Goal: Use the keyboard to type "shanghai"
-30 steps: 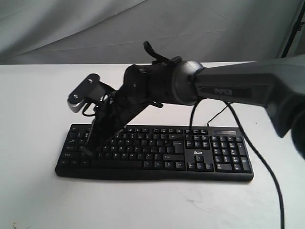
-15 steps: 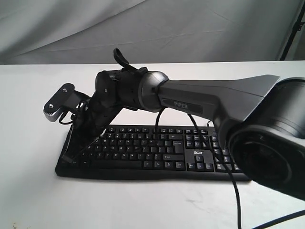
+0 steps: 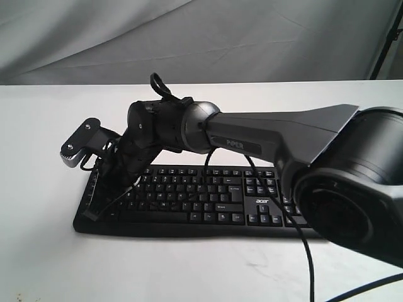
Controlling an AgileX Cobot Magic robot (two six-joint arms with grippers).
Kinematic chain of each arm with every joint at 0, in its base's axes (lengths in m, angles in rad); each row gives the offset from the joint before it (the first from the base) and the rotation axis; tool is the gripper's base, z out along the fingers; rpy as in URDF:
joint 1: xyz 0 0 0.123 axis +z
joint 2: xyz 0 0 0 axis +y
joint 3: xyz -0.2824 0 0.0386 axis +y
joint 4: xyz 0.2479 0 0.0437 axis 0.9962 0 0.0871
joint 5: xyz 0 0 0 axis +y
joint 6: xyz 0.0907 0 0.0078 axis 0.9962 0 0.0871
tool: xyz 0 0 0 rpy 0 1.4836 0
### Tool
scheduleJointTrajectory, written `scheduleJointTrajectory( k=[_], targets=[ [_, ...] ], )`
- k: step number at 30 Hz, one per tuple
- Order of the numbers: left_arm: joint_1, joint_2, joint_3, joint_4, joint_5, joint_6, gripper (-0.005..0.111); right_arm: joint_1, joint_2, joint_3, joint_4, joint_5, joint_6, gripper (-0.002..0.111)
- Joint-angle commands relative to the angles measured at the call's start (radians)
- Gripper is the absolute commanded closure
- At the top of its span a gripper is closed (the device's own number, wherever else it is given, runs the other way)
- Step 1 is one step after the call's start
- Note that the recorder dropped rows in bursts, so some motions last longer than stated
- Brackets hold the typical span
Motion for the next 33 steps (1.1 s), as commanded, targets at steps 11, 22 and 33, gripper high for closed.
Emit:
scheduleJointTrajectory(
  k=[11,22,33],
  targets=[
    [-0.006,-0.002,0.002,0.000,-0.006,-0.003,0.107,-0.055,-0.191,0.123,-0.133,0.063,0.075,0.108],
    [-0.006,-0.002,0.002,0.000,-0.006,-0.003,0.107,-0.143,-0.331,0.490,-0.010,-0.180,0.001,0.108],
    [-0.006,-0.002,0.002,0.000,-0.006,-0.003,0.107,-0.157,-0.311,0.490,-0.008,-0.186,0.003,0.108]
  ],
)
